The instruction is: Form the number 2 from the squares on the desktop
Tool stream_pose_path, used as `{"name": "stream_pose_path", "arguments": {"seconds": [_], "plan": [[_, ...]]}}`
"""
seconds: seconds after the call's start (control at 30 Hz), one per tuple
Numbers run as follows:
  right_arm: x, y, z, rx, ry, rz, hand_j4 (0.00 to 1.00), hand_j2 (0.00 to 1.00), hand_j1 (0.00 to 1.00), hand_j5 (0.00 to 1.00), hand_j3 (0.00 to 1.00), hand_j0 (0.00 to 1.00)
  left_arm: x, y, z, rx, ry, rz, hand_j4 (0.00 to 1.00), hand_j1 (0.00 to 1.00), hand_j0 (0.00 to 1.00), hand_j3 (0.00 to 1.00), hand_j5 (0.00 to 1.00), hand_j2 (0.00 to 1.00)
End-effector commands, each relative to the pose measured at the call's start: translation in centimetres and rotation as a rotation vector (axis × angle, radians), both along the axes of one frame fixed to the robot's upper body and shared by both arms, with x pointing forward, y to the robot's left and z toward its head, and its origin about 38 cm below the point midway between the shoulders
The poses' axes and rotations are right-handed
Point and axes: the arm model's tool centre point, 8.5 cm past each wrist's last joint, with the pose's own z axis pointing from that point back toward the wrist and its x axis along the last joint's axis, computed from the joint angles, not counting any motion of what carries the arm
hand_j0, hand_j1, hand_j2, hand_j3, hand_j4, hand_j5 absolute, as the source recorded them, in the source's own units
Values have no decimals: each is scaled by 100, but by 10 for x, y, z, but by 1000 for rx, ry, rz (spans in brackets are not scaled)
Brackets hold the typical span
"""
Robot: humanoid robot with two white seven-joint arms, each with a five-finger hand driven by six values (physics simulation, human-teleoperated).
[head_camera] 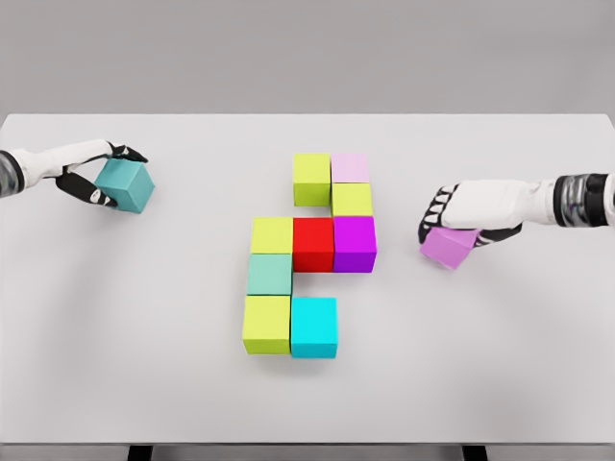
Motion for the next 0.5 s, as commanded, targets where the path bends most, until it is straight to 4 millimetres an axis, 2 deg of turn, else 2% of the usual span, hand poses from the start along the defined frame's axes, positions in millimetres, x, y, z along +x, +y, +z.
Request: {"name": "stream_pose_path", "arguments": {"seconds": [0.0,0.13,0.2,0.3,0.37,0.47], "plan": [[-11,0,13,9,-13,26,53,53,53,53,53,53,-2,0,-6,42,21,-20,78,78,78,78,78,78],[-25,10,24,-1,-36,88,53,53,53,53,53,53,-3,0,-9,47,31,-19,73,73,73,73,73,73],[-28,14,25,-3,-39,103,53,53,53,53,53,53,-3,0,-9,46,30,-18,63,63,63,63,63,63],[-40,30,29,6,-50,165,53,53,53,53,53,53,-2,-2,-8,36,31,-12,56,56,56,56,56,56],[-48,38,19,-3,-24,199,53,53,53,53,53,53,1,-9,-7,24,25,-18,54,54,54,54,54,54],[-53,43,17,-4,-16,221,53,53,53,53,53,53,4,-30,-11,-45,23,-40,53,53,53,53,53,53]]}}
